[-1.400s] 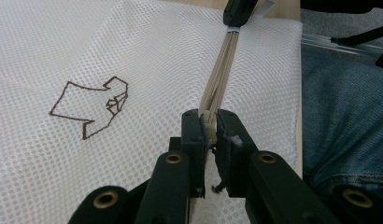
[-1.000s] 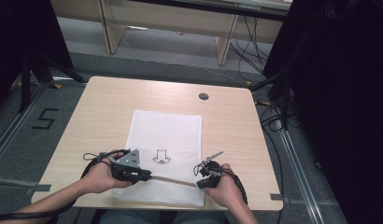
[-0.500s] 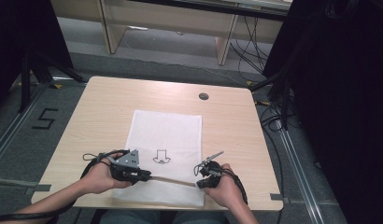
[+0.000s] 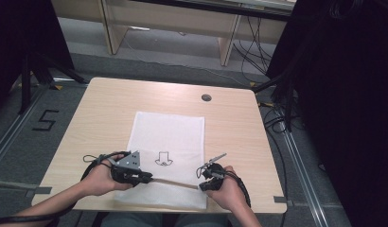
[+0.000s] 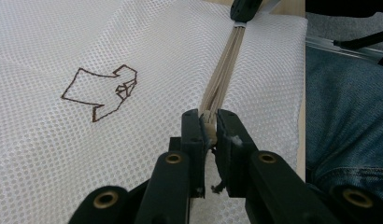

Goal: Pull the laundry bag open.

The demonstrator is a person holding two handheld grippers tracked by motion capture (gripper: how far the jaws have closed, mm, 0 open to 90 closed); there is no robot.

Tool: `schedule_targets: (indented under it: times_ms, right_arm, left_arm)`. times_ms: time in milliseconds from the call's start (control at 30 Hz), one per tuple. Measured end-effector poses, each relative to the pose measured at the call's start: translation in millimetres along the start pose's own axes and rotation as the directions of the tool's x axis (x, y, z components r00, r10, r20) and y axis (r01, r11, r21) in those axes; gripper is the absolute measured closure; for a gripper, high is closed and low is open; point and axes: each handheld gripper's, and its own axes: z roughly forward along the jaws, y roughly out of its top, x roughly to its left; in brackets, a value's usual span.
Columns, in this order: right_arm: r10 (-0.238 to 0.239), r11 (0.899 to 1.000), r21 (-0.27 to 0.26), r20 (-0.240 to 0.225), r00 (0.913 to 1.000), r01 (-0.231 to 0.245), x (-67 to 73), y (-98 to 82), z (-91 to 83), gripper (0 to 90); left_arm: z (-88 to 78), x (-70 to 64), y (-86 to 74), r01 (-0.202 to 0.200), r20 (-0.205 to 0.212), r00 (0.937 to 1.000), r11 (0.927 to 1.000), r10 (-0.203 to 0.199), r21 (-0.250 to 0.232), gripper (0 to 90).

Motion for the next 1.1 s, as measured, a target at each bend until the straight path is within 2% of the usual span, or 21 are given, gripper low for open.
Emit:
schedule_targets:
  times_ms: [367,533,567,733,767,833,900,1033,1100]
  right_arm:
    - [-0.003,1.000,0.001,-0.005,1.0000,0.003,-0.2,-0.1,-0.1,90.0]
    - [-0.004,1.000,0.001,-0.005,1.0000,0.004,-0.2,0.0,-0.1,90.0]
    - [-0.037,0.999,-0.016,-0.013,0.9992,0.037,-2.3,0.3,0.9,90.0]
    - [-0.037,0.999,-0.016,-0.013,0.9992,0.036,-2.2,0.2,0.9,90.0]
    - [-0.019,1.000,-0.010,-0.014,0.9997,0.019,-1.0,0.0,0.4,90.0]
    - [-0.013,1.000,-0.010,-0.016,0.9998,0.013,-0.7,-0.1,0.4,90.0]
    - [-0.014,1.000,-0.010,-0.015,0.9998,0.014,-0.7,-0.1,0.5,90.0]
    - [-0.039,0.999,-0.016,-0.013,0.9992,0.038,-2.3,0.1,0.9,90.0]
    - [-0.030,0.999,-0.011,-0.015,0.9994,0.030,-1.9,0.3,1.1,90.0]
  left_arm:
    - [-2.5,1.7,-3.5,0.000,-0.008,1.0000,1.0000,0.000,0.005,81.8]
    - [-5.2,3.2,-5.4,0.013,-0.007,0.9999,0.9999,-0.013,0.001,81.8]
    - [-7.0,4.6,-7.0,0.008,-0.015,0.9998,1.0000,-0.008,0.005,81.8]
    - [-7.5,5.3,-8.7,0.010,-0.016,0.9998,0.9999,-0.010,0.008,81.8]
    - [-7.9,6.1,-8.0,-0.005,-0.012,0.9999,1.0000,0.005,0.003,81.9]
    - [-7.9,5.2,-8.2,0.014,-0.013,0.9998,0.9999,-0.013,0.004,81.9]
    - [-7.9,5.5,-8.4,0.014,-0.010,0.9998,0.9999,-0.014,0.003,81.8]
    - [-8.8,6.2,-9.6,0.024,-0.005,0.9997,0.9997,-0.024,-0.002,81.8]
    - [-10.9,5.9,-10.2,0.020,-0.021,0.9996,0.9998,-0.020,0.001,81.8]
